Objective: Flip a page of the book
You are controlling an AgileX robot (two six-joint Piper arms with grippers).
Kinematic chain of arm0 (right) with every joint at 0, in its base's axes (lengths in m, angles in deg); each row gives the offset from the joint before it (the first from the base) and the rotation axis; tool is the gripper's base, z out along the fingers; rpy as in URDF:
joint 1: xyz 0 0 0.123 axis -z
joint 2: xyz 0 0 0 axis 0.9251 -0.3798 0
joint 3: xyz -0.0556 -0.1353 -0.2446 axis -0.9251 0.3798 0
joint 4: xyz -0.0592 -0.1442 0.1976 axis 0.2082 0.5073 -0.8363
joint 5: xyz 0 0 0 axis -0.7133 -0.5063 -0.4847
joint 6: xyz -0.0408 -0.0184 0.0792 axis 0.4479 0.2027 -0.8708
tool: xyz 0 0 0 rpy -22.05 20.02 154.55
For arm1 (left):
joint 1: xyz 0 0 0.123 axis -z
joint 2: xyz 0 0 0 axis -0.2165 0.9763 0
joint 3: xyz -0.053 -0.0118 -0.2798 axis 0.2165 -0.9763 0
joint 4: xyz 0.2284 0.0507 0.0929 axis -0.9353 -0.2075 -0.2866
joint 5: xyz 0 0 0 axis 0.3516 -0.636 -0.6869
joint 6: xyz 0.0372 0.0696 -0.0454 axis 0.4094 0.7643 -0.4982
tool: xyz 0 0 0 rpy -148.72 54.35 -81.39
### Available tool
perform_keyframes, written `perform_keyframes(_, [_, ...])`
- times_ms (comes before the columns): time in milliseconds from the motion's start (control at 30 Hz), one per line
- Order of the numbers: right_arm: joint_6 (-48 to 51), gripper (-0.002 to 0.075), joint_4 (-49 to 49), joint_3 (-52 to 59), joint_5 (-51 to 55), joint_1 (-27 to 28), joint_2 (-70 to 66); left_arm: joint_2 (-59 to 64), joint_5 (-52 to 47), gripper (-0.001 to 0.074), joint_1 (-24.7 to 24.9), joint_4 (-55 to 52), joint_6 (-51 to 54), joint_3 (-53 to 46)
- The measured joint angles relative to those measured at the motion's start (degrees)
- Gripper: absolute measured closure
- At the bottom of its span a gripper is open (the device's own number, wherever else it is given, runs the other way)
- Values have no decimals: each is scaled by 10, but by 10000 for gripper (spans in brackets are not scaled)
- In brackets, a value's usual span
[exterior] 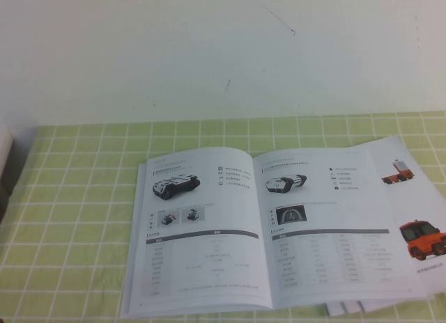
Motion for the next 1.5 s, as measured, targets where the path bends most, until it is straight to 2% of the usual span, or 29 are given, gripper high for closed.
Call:
perform_keyframes(533, [-1, 729, -3, 0, 0, 0, 0, 0, 0, 739, 0, 3, 0, 0])
perform_keyframes(667, [-1, 729, -19, 0, -1, 0, 0, 0, -1, 739, 0, 48, 0, 0])
perform_keyframes(733, [-1, 729, -50, 0, -1, 0, 0, 0, 0, 739, 0, 103, -2, 0])
perform_keyframes(833, [-23, 729, -144, 0, -1, 0, 0, 0, 9, 739, 0, 284, -48, 0])
perform_keyframes(933, [-79, 729, -287, 2, 0, 0, 0, 0, 32, 739, 0, 469, -75, 0])
perform_keyframes(1000, [-110, 729, -400, 3, 0, 0, 0, 0, 54, 739, 0, 533, -75, 0])
perform_keyframes(1067, [-122, 729, -490, 3, -1, 0, 0, 0, 74, 739, 0, 563, -58, 0])
perform_keyframes(1167, [-124, 729, -542, 3, -2, 0, 0, 0, 84, 739, 0, 581, -27, 0])
perform_keyframes(1333, [-35, 729, -556, 3, -1, 0, 0, 0, 77, 739, 0, 591, 14, 0])
perform_keyframes(1400, [8, 729, -558, 3, 2, 0, 0, 0, 69, 739, 0, 591, 61, 0])
perform_keyframes(1500, [55, 729, -558, 3, 14, 0, 0, 2, 4, 739, 0, 567, 153, 32])
